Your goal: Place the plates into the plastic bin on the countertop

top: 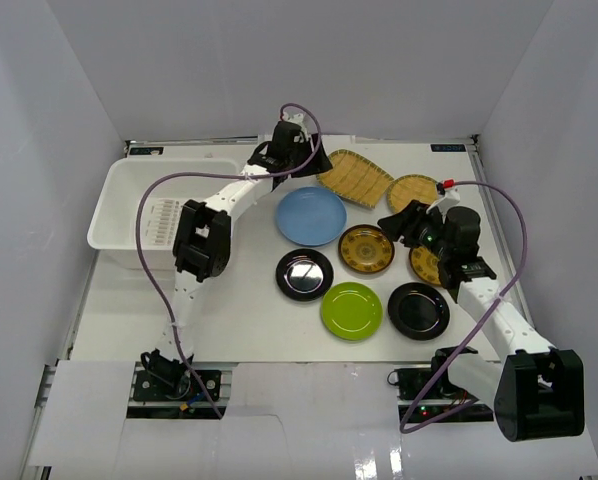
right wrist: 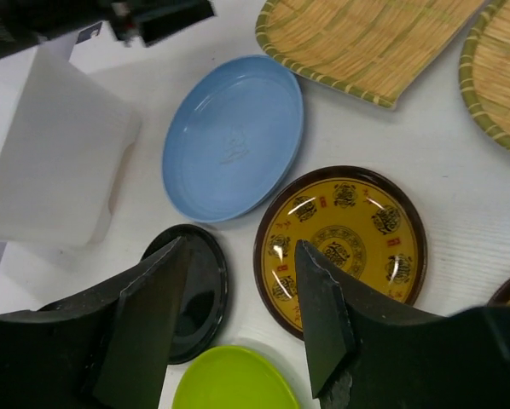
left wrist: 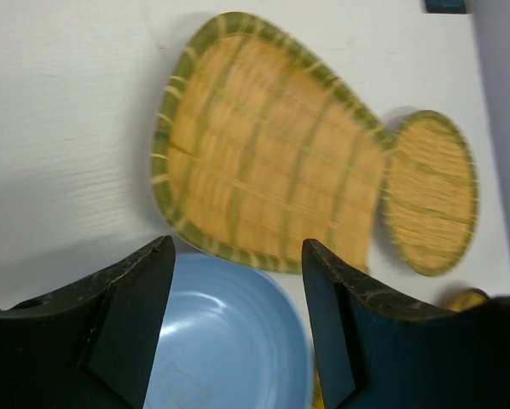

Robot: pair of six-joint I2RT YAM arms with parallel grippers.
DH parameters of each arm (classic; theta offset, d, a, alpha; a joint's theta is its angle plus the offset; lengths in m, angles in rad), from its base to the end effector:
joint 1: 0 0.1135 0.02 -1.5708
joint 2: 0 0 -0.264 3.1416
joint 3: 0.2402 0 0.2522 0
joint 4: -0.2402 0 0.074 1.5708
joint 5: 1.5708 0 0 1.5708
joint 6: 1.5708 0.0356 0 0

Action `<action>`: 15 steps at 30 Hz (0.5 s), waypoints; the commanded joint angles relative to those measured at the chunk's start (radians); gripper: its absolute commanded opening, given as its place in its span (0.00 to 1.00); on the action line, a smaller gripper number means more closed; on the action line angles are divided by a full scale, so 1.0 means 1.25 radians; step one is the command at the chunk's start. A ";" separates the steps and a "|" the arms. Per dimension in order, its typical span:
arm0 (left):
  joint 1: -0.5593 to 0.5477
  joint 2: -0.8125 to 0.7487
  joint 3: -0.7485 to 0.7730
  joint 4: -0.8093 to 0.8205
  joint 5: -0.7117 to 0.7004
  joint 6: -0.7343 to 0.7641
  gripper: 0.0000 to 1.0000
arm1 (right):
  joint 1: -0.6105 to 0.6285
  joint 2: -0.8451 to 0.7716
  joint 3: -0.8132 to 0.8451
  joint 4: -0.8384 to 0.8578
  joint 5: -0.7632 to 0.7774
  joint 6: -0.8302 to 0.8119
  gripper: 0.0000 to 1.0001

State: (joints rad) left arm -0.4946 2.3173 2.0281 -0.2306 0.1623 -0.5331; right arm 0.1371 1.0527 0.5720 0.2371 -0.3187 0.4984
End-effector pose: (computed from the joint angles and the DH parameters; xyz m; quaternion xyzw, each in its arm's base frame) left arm 0.4777 -0.2642 0.2407 0.0241 0.8628 -0.3068 0.4010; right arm 0.2351 0.0437 0.2568 0.0436 0.7827 0.3087 0.5387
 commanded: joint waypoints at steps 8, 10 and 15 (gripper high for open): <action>0.050 0.213 0.266 -0.060 0.054 0.041 0.70 | 0.065 0.012 -0.026 0.109 -0.103 0.054 0.57; 0.050 0.227 0.267 -0.051 0.064 0.031 0.70 | 0.065 0.008 -0.031 0.109 -0.100 0.050 0.57; 0.051 0.272 0.255 -0.021 0.089 0.022 0.70 | 0.067 0.005 -0.027 0.105 -0.097 0.046 0.57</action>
State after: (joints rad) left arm -0.4232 2.6457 2.3180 -0.3000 0.2298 -0.5056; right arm 0.2165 1.0637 0.5396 0.3187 -0.4232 0.5522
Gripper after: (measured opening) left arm 0.704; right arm 0.575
